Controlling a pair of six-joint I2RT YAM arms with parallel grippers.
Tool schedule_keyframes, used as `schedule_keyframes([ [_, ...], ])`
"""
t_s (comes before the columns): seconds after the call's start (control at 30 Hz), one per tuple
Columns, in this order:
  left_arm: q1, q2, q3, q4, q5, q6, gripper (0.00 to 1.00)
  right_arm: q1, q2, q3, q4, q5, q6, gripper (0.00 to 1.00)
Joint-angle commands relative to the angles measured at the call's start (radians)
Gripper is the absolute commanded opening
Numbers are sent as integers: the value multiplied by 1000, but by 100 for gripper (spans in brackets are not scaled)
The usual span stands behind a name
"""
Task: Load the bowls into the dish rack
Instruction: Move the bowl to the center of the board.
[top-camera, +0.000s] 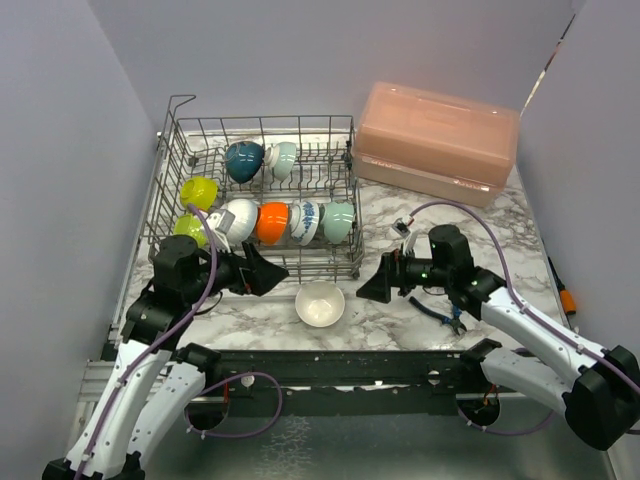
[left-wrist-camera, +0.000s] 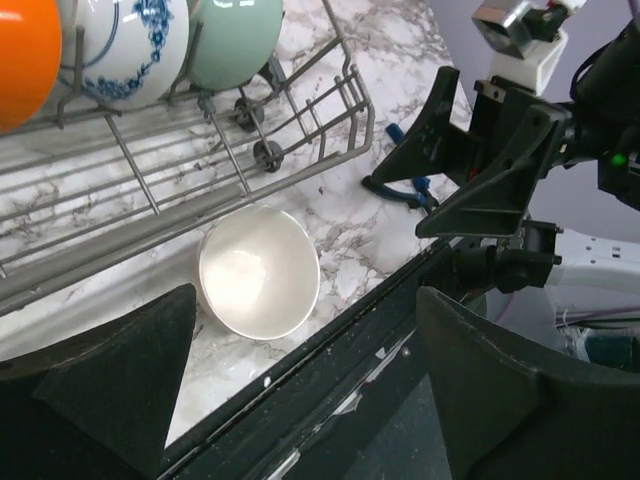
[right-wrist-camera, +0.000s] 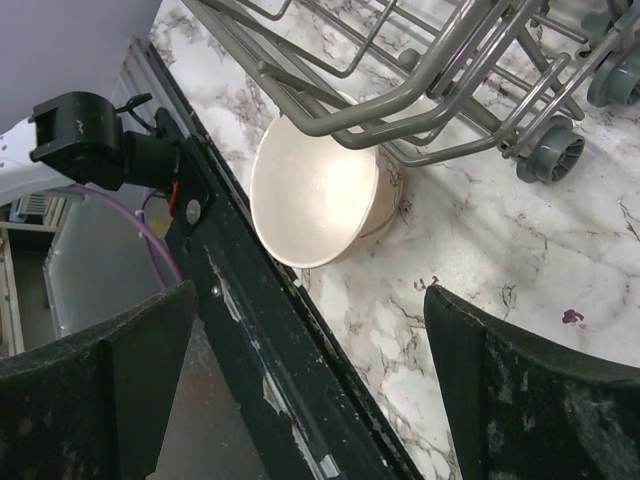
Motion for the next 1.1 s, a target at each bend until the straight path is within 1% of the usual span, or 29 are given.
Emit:
schedule_keyframes([
  [0.0, 1, -5, -78, -35, 45, -3, 87, 5, 6, -28, 45, -29, 10, 100],
  [0.13, -1, 24, -112, -47, 56, -13, 79, 6, 20, -50, 65, -36, 15, 99],
  [0.2, -9, 41, -122, -58, 50, -8, 76, 4, 26, -61, 78, -34, 19, 98],
  [0.3, -35, 69, -132, -79, 3, 3, 75, 4, 43, -71, 92, -28, 22, 96],
  [0.37, -73, 95, -140, -81, -44, -7, 74, 5, 59, -78, 101, -30, 23, 94],
  [0.4, -98, 113, -142, -81, -75, -13, 74, 4, 67, -83, 107, -28, 28, 93],
  [0.53, -255, 199, -116, -81, -238, -63, 73, 5, 89, -97, 111, -11, 46, 92],
  [0.6, -315, 214, -107, -73, -335, -118, 73, 5, 96, -103, 138, -5, 52, 91],
  [0.7, -406, 247, -123, -30, -440, -202, 73, 5, 103, -110, 147, 4, 58, 90],
  [0.83, -551, 299, -140, -15, -661, -347, 73, 5, 101, -107, 129, 22, 57, 90],
  [0.93, -636, 323, -158, 26, -754, -450, 68, 3, 94, -103, 122, 31, 53, 90],
  [1.07, -718, 362, -210, 99, -825, -557, 65, 5, 87, -99, 122, 35, 49, 90],
])
